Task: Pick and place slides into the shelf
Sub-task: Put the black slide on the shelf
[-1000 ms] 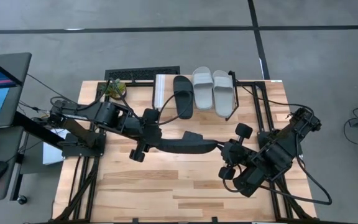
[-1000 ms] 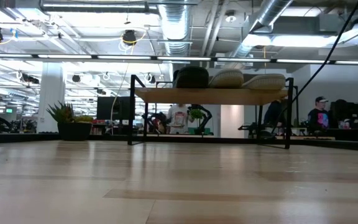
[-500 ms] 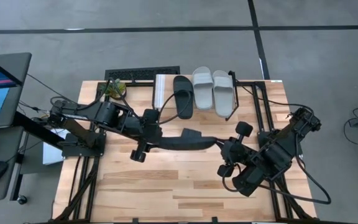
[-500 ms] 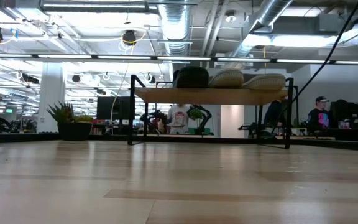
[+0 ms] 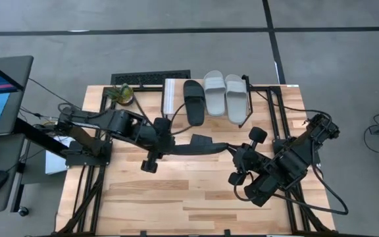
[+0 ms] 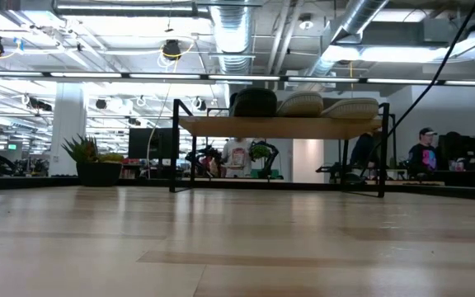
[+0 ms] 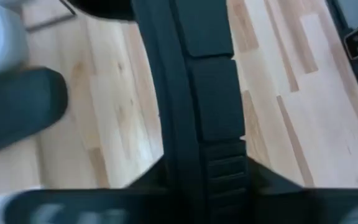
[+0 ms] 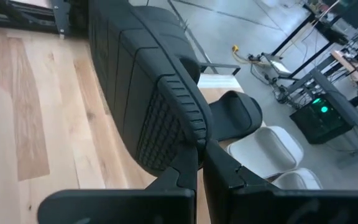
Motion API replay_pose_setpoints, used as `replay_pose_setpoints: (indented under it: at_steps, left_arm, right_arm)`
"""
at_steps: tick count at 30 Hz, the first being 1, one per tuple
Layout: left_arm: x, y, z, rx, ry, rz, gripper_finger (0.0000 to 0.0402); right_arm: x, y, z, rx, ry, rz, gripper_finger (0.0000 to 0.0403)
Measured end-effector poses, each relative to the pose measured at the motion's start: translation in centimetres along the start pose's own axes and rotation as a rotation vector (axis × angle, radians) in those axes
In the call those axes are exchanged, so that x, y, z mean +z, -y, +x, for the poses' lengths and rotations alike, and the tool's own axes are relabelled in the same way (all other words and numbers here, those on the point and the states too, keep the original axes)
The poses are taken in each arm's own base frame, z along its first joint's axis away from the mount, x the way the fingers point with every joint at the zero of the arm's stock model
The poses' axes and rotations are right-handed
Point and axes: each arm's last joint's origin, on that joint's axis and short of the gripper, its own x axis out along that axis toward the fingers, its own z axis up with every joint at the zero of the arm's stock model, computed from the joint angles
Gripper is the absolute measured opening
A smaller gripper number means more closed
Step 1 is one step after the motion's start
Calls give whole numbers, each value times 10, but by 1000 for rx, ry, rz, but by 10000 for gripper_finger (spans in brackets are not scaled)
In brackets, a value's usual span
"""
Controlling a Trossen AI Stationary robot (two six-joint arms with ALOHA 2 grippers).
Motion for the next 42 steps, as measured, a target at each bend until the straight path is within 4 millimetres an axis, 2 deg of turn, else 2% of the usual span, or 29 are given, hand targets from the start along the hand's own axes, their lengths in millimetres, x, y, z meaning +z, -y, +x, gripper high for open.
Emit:
replay_pose_setpoints:
  at_steps: [1, 6, 12, 20, 26, 32, 38, 42]
  left_arm:
    - [-1, 0, 3, -7, -21, -16, 43]
    - [1, -1, 10, -24, -47, -26, 43]
    - [2, -3, 0, 17, -38, -11, 43]
    - [2, -4, 0, 30, -53, -11, 43]
    - [1, -7, -1, 81, -49, -14, 43]
    - [-8, -18, -16, 233, -57, -69, 43]
    - [-26, -36, -34, 493, -117, -185, 43]
    - [-35, -48, -38, 637, -150, -289, 43]
  right_arm:
    - [0, 0, 0, 1, -4, -3, 0]
    - [0, 0, 0, 2, -6, -4, 0]
    - [0, 0, 2, 6, -11, 8, 27]
    - [4, 7, 15, -25, -36, 53, 142]
    - [4, 15, 30, 48, -182, 42, 250]
    - [-1, 20, 33, 74, -272, -3, 305]
    - [0, 31, 27, 84, -257, 37, 321]
    - [1, 39, 31, 68, -265, 79, 322]
